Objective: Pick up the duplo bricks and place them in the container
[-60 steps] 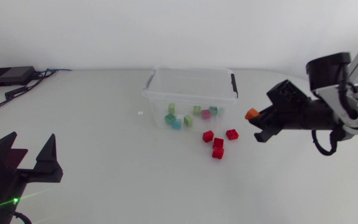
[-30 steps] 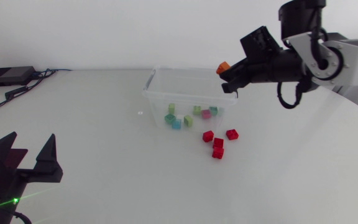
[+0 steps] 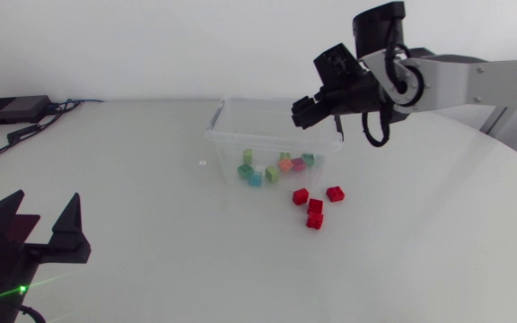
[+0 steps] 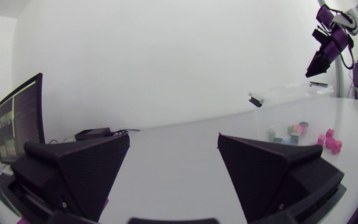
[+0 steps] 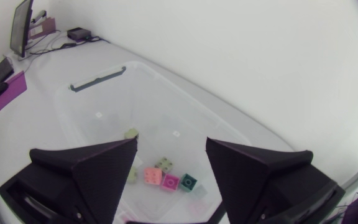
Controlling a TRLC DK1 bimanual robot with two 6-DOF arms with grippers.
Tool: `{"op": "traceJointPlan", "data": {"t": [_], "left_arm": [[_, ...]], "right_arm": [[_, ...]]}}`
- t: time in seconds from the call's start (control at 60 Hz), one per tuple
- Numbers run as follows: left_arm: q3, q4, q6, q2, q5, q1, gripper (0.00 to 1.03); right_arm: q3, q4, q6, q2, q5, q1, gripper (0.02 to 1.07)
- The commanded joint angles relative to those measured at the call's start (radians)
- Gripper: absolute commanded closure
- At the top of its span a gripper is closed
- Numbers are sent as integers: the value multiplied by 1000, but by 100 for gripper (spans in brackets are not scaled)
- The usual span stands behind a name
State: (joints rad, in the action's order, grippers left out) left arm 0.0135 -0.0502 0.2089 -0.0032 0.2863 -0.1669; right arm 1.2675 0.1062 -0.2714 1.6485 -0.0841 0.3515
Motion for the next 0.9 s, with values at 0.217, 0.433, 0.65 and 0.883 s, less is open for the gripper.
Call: {"op": "traceJointPlan", "data": {"t": [0.217, 0.433, 0.65, 0.883], "left_arm": [[-18, 1, -20, -12, 1, -3, 4], [-17, 1, -20, -12, 1, -3, 4], [-18, 1, -20, -12, 1, -3, 4], [-18, 1, -20, -12, 1, -3, 4]], "right_arm": [[-214, 171, 41, -294, 15, -46, 14], [-372, 167, 44, -303, -2, -146, 14], [-467, 102, 67, -217, 9, -141, 14], [-479, -63, 83, -9, 38, -143, 14]]}}
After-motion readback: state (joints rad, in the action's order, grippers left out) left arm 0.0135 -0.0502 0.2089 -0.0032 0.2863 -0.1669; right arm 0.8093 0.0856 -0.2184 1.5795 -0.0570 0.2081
